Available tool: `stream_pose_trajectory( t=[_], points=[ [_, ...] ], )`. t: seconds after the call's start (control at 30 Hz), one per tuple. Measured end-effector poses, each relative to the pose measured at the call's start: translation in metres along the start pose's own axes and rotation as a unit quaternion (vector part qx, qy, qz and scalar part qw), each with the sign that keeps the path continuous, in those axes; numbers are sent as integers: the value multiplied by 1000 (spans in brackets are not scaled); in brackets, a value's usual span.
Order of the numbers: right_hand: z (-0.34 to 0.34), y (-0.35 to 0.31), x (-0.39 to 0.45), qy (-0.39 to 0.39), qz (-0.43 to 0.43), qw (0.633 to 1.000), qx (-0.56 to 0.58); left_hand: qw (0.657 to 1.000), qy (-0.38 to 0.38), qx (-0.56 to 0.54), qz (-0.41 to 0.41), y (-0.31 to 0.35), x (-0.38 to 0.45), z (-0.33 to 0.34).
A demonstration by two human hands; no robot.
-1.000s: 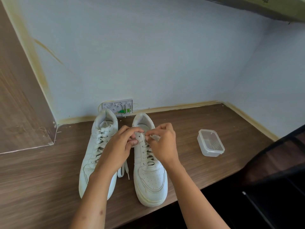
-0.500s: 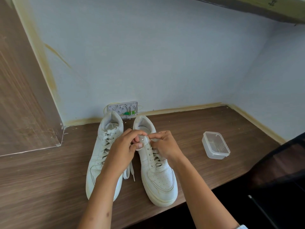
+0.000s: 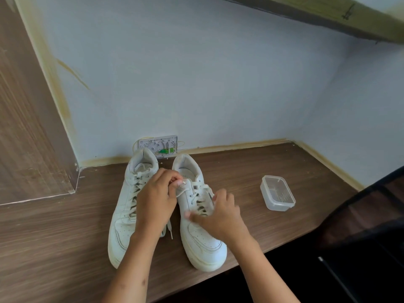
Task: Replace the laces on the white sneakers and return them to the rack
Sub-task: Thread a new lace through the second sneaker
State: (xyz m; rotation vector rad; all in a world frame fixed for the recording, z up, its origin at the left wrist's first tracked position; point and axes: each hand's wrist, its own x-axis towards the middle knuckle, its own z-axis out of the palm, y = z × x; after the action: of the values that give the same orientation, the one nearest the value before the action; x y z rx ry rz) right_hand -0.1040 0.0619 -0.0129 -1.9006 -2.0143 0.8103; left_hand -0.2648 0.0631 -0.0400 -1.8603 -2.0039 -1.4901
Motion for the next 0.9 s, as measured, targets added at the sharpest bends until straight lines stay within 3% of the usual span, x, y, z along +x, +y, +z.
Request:
stream_pose_trajectory(
  t=[0.07,0.17,0.23,0.33,0.43,0.5,0.9],
  points=[
    [4,1,-3,-38,30,999,-15,996,81,-10,-36,2,1,-6],
    [5,2,0,-24,34,999,3,970,220,-44,-94,-6,6,-25],
    [4,2,2,-29,25,999,-5,964,238,-12,-123,-16,7,-34],
    [7,-1,-1,-47,-3,997,-63,975,199,48,-89,-21,5,-31],
    [15,-2,-6,-67,-25,993,-92,997,68,6,28,-14,4,-16],
    [19,-1,-7,-81,-22,993,-81,998,-3,-4,58,-10,0,-5],
    [24,4,-5,-88,-33,994,-52,998,-53,4,32,-10,3,3]
  ],
)
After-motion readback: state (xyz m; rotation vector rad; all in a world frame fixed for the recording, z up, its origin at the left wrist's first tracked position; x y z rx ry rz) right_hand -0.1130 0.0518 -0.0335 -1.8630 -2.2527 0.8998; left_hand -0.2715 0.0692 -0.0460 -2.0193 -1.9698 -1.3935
